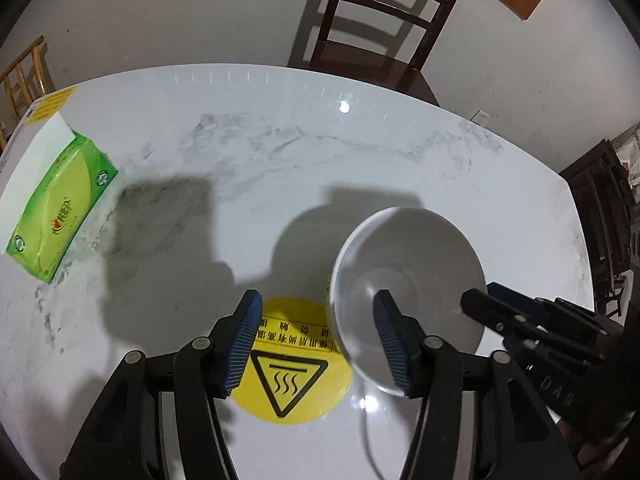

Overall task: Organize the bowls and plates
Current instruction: 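Move both grippers to the white bowl with blue print, then grasp the blue-printed bowl rim with the left gripper while the right gripper grasps it too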

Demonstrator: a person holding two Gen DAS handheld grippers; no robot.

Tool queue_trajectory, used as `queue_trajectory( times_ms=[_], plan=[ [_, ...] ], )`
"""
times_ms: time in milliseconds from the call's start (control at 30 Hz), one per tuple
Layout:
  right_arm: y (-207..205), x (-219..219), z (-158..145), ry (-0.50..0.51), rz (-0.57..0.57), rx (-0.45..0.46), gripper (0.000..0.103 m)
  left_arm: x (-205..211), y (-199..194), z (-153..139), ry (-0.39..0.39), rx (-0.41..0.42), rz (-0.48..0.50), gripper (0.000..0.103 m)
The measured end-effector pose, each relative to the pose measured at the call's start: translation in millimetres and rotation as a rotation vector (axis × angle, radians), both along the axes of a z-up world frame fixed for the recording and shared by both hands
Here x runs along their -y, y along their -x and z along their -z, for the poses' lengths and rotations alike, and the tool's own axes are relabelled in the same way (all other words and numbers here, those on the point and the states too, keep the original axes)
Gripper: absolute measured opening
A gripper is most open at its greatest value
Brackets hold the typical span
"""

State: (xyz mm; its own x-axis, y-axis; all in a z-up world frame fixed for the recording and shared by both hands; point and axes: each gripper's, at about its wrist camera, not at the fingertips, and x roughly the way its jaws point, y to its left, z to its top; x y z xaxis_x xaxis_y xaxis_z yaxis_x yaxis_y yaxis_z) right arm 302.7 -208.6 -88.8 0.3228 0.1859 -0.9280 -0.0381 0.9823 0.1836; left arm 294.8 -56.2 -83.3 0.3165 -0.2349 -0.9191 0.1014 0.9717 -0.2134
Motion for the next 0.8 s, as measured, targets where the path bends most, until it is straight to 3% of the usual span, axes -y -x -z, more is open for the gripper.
queue_trajectory(
  times_ms=[233, 367, 800],
  plan=[
    [3, -2, 13, -0.027, 0.004, -0.018, 0.027, 3, -4, 19, 0.011, -0.049, -0.004, 0.023],
    [6, -2, 12, -0.053, 0.003, -0.022, 0.019, 5, -3, 22, 0.067, -0.063, 0.014, 0.011],
    [41, 2, -10, -0.036, 0.005, -0.02, 0.019, 11, 27, 2, 0.051, -0.055, 0.045, 0.011]
  ],
)
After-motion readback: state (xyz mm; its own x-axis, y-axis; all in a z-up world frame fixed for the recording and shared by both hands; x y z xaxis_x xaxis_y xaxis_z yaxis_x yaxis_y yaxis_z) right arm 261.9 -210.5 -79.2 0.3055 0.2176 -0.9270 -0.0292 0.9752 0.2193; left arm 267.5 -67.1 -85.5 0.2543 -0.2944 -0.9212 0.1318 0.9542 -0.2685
